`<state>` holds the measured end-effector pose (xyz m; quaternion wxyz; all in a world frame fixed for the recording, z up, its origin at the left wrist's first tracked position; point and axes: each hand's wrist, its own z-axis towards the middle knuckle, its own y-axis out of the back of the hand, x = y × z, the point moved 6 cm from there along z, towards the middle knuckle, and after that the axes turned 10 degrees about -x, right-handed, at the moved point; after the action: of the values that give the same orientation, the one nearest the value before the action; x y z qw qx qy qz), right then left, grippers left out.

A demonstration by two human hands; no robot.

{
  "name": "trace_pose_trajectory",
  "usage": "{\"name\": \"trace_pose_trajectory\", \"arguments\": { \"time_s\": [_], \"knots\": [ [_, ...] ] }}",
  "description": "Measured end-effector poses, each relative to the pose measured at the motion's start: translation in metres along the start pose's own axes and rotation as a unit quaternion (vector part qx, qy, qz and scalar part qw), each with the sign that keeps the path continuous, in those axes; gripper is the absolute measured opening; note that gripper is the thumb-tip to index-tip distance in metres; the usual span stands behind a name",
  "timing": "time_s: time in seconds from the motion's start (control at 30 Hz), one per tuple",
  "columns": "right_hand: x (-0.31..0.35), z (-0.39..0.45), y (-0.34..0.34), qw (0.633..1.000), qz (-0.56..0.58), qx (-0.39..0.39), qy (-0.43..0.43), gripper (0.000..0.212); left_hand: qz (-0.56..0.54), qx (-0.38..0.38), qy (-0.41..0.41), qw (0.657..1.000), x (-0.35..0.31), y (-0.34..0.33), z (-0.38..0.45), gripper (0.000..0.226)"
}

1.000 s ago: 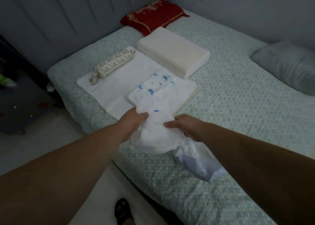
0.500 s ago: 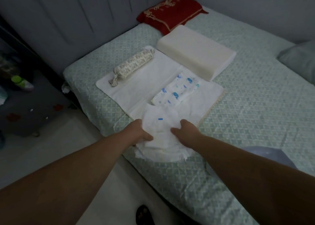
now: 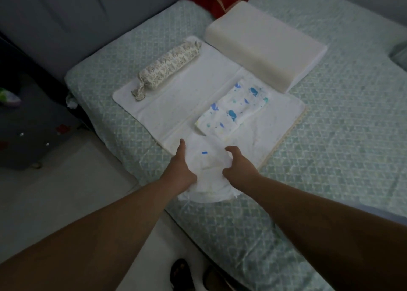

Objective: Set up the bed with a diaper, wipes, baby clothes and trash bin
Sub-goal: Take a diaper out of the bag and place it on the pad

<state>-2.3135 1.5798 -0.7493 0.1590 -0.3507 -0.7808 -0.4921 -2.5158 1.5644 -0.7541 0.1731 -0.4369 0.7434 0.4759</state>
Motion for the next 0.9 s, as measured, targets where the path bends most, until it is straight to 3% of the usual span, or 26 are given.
{"name": "trace_pose_trajectory", "arguments": {
  "time_s": [0.17,0.43,0.7,0.8,0.9],
  "knots": [
    [-0.016,0.032,-0.032,0.999,-0.03,0.012,0.012,0.066,0.001,0.005,0.015,1.0,0.028,-0.032,0.035,0.124],
    [-0.061,0.078,-0.084,0.995,-0.103,-0.007,-0.007,0.045,0.066,0.04,0.007,0.997,0.071,-0.079,0.083,0.119],
    [-0.091,0.08,-0.107,0.98,-0.19,0.044,0.027,0.072,0.259,0.162,-0.07,0.95,0.093,-0.118,0.093,0.093],
    [-0.096,0.079,-0.115,0.98,-0.179,0.088,0.008,0.074,0.281,0.204,-0.058,0.936,0.099,-0.123,0.093,0.092],
    [-0.1,0.082,-0.116,0.983,-0.153,0.103,-0.019,0.076,0.259,0.202,-0.042,0.943,0.1,-0.12,0.1,0.096]
  ]
}}
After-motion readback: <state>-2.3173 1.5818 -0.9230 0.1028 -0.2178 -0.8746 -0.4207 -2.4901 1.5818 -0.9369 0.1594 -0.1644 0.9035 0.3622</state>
